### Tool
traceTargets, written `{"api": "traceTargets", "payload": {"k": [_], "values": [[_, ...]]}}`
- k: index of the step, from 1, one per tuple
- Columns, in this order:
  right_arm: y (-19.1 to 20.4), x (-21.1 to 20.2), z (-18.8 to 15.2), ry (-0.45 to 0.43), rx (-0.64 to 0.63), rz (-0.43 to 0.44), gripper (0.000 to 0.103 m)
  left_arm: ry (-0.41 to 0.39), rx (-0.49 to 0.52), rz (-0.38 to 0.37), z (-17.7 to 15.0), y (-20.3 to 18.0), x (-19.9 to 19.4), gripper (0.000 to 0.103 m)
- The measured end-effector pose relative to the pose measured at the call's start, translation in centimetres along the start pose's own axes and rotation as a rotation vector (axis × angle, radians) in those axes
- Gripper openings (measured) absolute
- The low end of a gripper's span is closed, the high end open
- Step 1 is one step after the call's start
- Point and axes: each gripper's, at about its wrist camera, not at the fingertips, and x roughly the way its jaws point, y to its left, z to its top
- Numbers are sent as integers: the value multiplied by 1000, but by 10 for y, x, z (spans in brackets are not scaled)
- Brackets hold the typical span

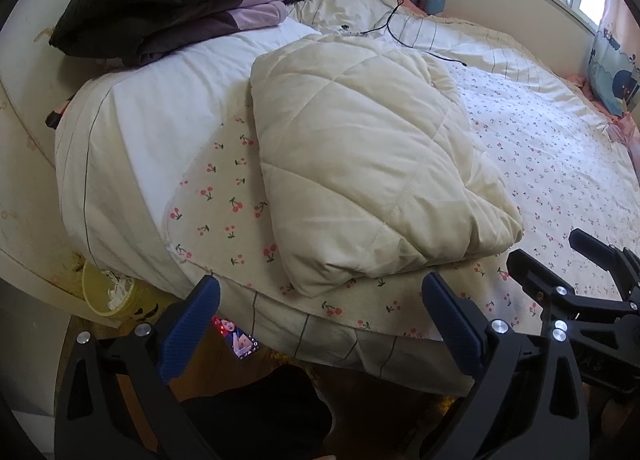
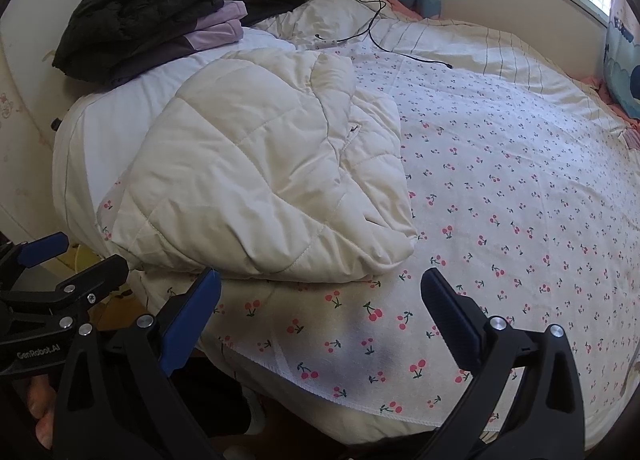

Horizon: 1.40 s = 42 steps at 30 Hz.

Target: Fold large clothes

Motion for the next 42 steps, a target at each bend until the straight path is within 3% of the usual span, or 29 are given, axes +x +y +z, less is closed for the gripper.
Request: {"api": "traceTargets", "payload": {"k": [11, 30, 42], "values": [[-1, -10, -6, -14, 6, 8, 97, 14, -19, -28, -4, 0, -7, 96], [-3, -15, -18, -4, 16, 7, 97, 55, -12, 8, -11, -9, -12, 96], [-6, -16, -21, -2, 28, 21, 97, 76, -29, -14, -12, -10, -9, 96]]}}
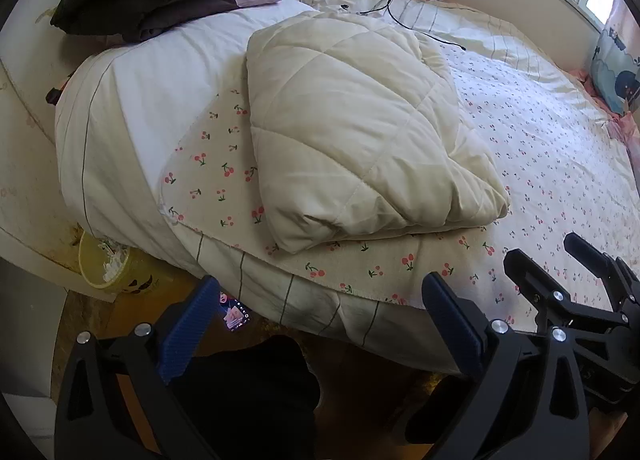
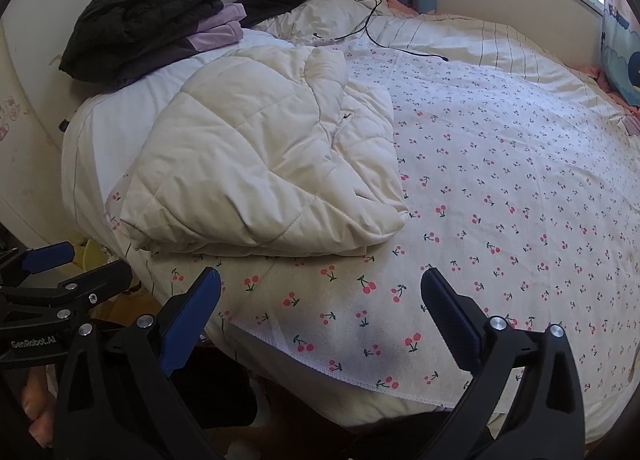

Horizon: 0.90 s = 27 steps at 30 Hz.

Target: Fold large clothes

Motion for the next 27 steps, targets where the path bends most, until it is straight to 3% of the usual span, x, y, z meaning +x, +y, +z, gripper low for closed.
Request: {"api": "traceTargets", "payload": {"k": [9, 15, 27], "values": [[-2, -3, -2, -4, 5, -1, 97, 9, -4, -14, -1, -2, 1, 96], [-3, -4, -4, -1, 3, 1, 97, 9, 10, 28, -3, -5, 1, 96], [-2, -3, -6, 4, 2, 1, 97, 17, -7, 6, -5, -1, 5, 96]]}}
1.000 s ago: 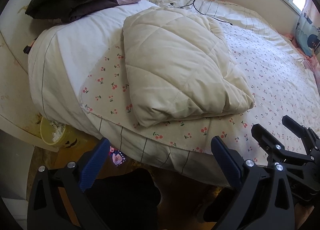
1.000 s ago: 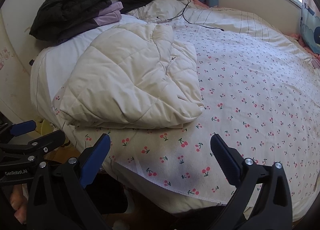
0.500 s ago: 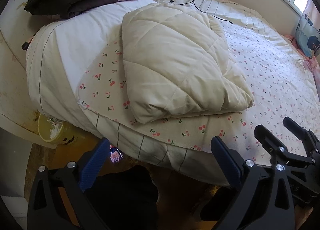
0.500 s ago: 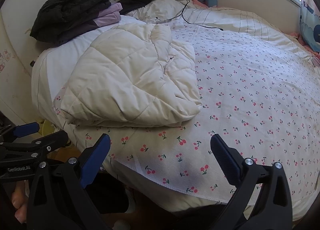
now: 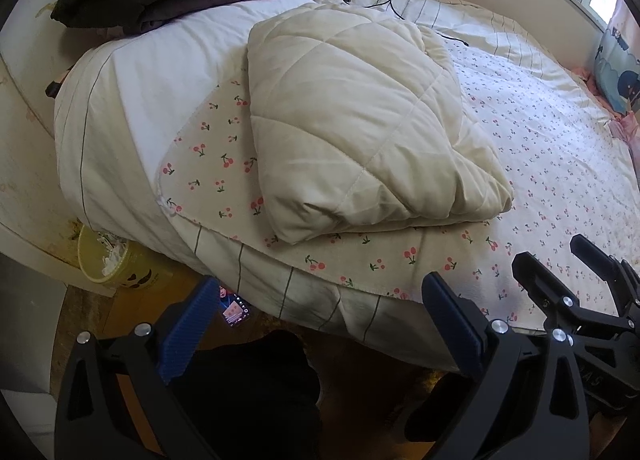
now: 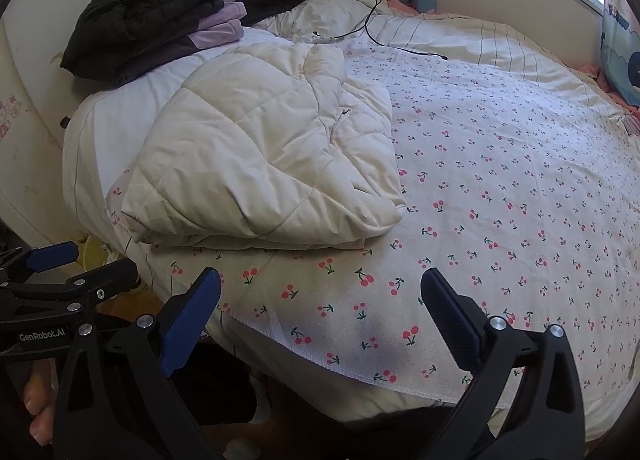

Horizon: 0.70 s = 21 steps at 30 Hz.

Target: Fold large clothes

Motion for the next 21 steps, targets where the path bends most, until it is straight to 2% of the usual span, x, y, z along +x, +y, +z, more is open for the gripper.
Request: {"api": "traceTargets", "payload": {"k": [8, 21], "values": [[2, 2, -1, 3, -6, -4, 97, 15, -9, -7, -1, 1, 4, 96], [5, 4, -2, 3, -7, 5, 97, 15, 2, 24, -1, -1, 5, 96]]}}
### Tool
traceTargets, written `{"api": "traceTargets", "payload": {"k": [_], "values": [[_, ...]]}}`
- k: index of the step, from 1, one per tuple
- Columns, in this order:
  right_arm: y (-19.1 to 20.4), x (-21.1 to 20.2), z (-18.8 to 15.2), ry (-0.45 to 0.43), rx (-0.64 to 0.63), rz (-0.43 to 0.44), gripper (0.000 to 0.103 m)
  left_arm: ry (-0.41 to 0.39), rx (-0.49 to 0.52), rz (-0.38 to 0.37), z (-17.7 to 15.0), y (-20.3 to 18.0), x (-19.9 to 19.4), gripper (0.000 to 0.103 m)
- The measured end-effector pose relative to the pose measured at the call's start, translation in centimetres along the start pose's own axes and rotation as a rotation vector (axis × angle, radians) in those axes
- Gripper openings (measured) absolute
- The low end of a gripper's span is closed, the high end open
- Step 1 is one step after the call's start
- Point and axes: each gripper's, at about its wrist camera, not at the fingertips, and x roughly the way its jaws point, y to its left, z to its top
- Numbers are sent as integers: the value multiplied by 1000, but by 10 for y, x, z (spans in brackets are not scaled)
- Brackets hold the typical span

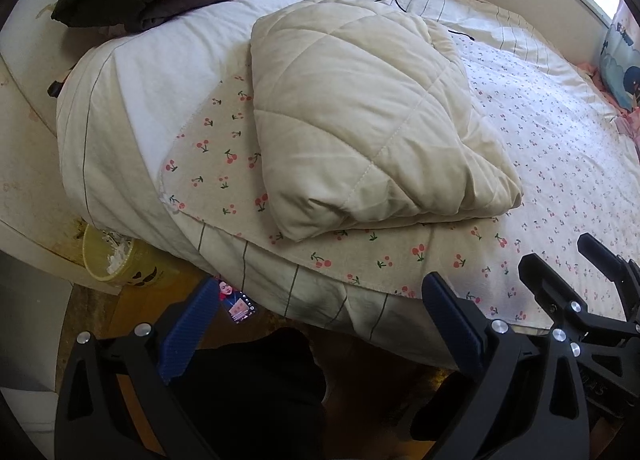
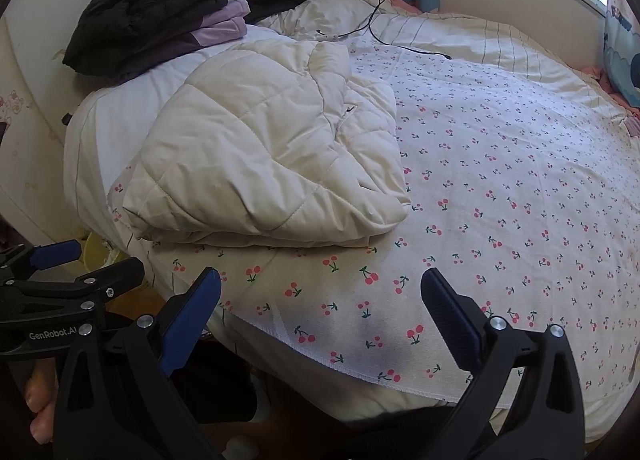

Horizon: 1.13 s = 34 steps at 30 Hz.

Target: Fold large clothes

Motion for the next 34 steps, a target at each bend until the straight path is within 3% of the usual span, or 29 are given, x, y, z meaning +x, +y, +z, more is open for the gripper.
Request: {"api": "traceTargets", "payload": {"k": [11, 21, 34], "values": [[1, -1, 0, 1, 5, 8, 97, 24, -14, -14, -2, 2, 2, 96], [2, -1, -1, 0, 9, 9, 97, -64, -14, 20, -4, 0, -14, 96], [4, -16, -3, -32, 0, 5, 97, -102, -10, 43, -5, -3, -25, 96]]}}
